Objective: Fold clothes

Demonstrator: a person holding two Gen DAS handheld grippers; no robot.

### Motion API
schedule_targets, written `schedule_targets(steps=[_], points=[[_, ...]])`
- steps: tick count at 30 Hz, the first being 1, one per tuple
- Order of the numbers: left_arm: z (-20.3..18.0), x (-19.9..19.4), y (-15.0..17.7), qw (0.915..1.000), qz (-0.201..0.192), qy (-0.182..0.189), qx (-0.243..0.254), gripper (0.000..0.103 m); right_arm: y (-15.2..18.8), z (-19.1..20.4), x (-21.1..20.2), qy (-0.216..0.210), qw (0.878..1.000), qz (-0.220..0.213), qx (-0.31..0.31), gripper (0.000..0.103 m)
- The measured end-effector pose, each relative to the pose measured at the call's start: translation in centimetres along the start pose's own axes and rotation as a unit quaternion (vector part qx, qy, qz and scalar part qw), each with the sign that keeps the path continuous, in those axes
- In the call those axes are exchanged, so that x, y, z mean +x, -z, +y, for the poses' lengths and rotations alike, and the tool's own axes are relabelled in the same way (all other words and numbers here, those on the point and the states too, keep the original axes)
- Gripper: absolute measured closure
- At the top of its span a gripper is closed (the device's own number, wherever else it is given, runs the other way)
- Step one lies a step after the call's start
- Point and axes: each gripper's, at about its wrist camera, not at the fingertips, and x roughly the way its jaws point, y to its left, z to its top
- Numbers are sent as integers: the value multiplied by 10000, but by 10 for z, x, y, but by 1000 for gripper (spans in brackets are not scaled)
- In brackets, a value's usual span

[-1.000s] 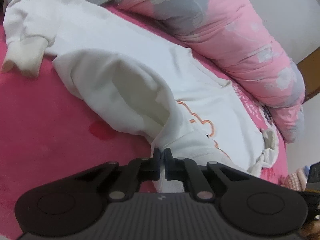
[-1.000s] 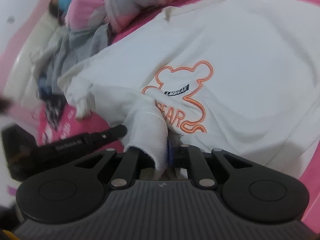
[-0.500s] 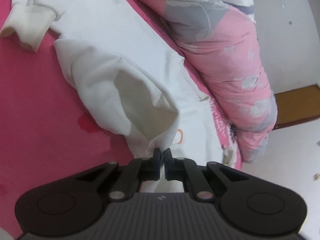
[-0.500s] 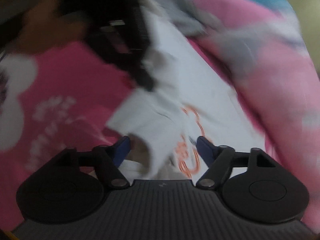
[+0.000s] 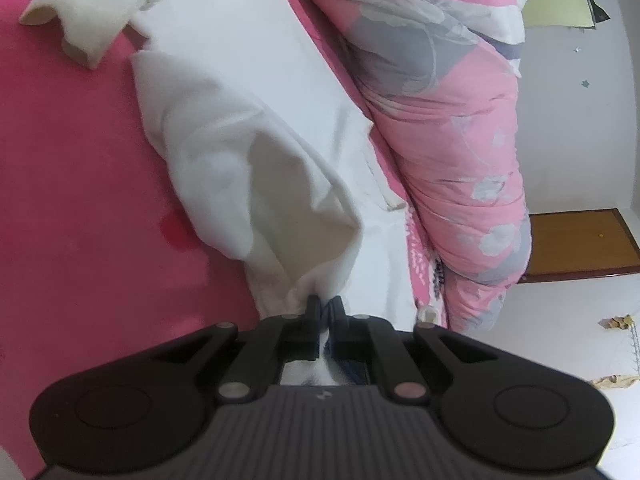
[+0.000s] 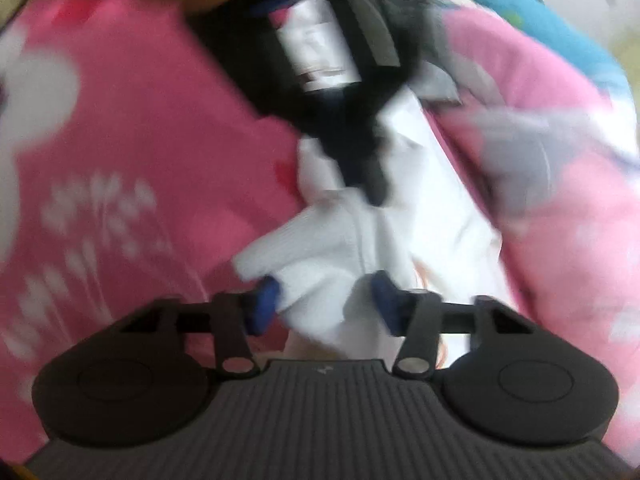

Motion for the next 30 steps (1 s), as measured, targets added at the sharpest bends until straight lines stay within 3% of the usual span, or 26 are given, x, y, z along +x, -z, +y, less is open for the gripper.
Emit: schedule_targets(steps=[1, 3, 7, 11, 13, 17, 21, 23, 30], points=[[1, 1, -1, 10000, -4, -23, -13, 98, 0, -5, -1, -35, 9998, 15, 203, 86], [4, 2, -3, 10000, 14, -72, -20, 93, 1, -13, -2, -105, 9987, 36, 488, 89], [14, -2, -2, 9998, 79, -163, -65, 52, 3, -23, -4, -212, 9954, 57, 928, 90], [19, 3, 4, 9992, 353, -167, 120, 41, 1, -25, -7, -283, 9917, 24, 1253, 90], [24, 10, 8, 9978, 628, -152, 135, 40, 0, -25, -8, -318, 9894, 7, 1415, 90], [25, 24, 12, 9973, 729, 8, -13, 41, -2, -21, -8, -394, 9869, 14, 1562, 90], [27, 28, 13, 9961, 873, 129, -95, 59, 2, -19, -16, -571, 9832, -22, 1734, 90], [26, 22, 14, 9959, 886, 190, 0, 74, 2, -19, -20, -719, 9792, -24, 1898, 90], [31, -18, 16, 9958, 898, 60, 141, 79, -11, -14, -31, -1143, 9641, -138, 2391, 90]])
